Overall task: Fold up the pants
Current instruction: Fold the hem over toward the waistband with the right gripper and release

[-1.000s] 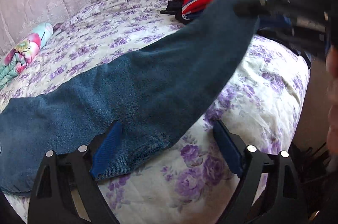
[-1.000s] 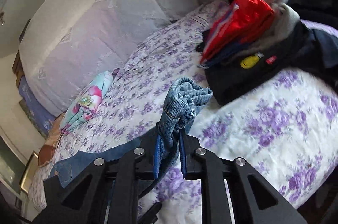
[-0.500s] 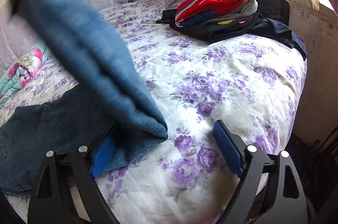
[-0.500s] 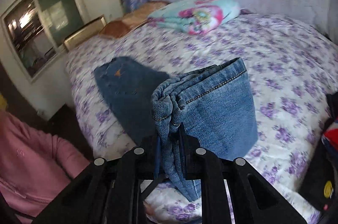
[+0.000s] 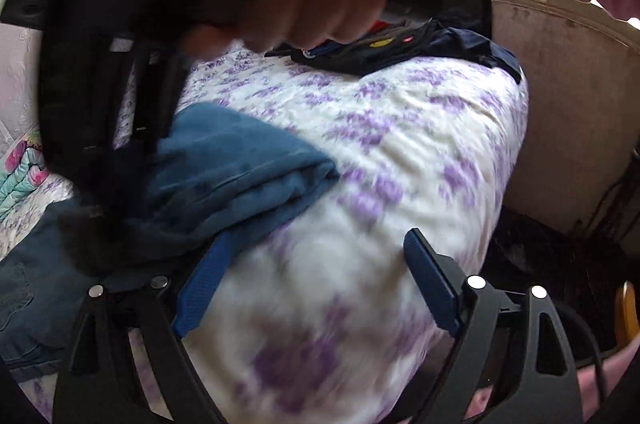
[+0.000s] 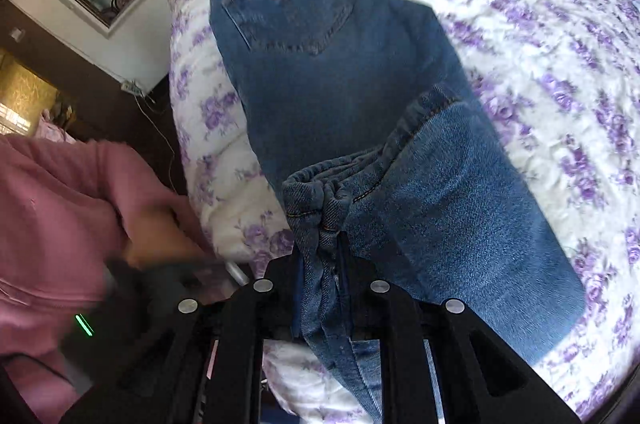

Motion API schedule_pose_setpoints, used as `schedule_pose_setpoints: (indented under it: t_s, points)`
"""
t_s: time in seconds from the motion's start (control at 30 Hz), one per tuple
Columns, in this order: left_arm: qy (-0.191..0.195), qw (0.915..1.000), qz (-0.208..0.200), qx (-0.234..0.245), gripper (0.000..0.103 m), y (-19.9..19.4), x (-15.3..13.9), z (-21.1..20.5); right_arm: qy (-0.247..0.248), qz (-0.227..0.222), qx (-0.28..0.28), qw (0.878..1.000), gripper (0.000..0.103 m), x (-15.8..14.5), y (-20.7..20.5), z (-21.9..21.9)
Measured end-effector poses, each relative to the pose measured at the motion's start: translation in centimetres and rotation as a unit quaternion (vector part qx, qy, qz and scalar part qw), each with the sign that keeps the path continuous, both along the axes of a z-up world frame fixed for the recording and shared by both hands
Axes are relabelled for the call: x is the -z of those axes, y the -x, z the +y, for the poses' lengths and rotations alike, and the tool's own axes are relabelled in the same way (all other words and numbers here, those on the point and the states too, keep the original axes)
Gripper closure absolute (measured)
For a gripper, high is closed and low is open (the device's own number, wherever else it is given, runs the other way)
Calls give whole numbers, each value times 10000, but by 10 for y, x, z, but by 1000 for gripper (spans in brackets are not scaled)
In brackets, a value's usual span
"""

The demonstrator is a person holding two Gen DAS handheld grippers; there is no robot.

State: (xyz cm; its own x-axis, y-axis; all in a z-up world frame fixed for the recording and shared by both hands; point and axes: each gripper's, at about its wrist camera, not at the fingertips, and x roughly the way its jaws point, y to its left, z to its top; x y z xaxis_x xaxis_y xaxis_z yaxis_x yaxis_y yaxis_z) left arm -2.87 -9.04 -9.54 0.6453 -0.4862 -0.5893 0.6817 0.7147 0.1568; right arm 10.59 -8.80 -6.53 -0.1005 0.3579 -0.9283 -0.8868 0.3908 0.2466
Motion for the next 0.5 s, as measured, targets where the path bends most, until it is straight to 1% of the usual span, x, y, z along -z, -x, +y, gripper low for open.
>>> schedule_pose_setpoints:
  t_s: [0.03, 0.07, 0.1, 0.13, 0.17, 0.2, 0.23, 0.27, 0.3, 0.33, 0.4, 0.43, 0.47, 0.5]
  points:
    - [-73, 10000, 21, 14, 18, 1, -1, 14, 18, -62, 6, 10000, 86, 3, 1, 1]
    - [-146, 9999, -59, -10, 18, 3, -3, 25, 45, -182, 18, 9998, 81, 6, 6, 1]
    - [-232, 9996, -159, -51, 18, 5, -7, 33, 10, -265, 43, 9996, 75, 6, 10, 0]
    - [-346, 9989, -299, -114, 18, 6, -11, 43, -43, -329, 60, 9994, 70, 4, 14, -1]
    - [-429, 9980, -420, -196, 18, 5, -15, 53, -148, -459, 103, 9988, 61, -2, 20, -4]
    - [-485, 9969, -536, -314, 18, 1, -24, 65, -330, -662, 200, 9971, 55, -12, 28, -10]
    - [-455, 9964, -593, -395, 18, -2, -33, 75, -540, -838, 280, 9946, 54, -21, 34, -17]
    - [-369, 9963, -622, -474, 18, -7, -42, 84, -869, -1038, 398, 9900, 52, -34, 43, -30]
    - [-165, 9966, -594, -549, 18, -15, -55, 95, -1137, -1173, 547, 9850, 50, -43, 49, -41]
    - [66, 9968, -532, -594, 18, -24, -66, 103, -1387, -1330, 778, 9783, 48, -51, 53, -53]
    - [605, 9953, -342, -675, 18, -44, -84, 114, -1819, -1738, 1586, 9547, 35, -61, 55, -82]
    - [846, 9939, -185, -676, 18, -55, -90, 115, -1934, -1923, 2043, 9401, 33, -61, 54, -95]
    - [1209, 9911, 131, -545, 18, -72, -93, 113, -2067, -2026, 2509, 9237, 32, -57, 52, -108]
    - [1444, 9881, 363, -395, 17, -83, -96, 111, -2204, -2026, 2887, 9094, 32, -49, 50, -120]
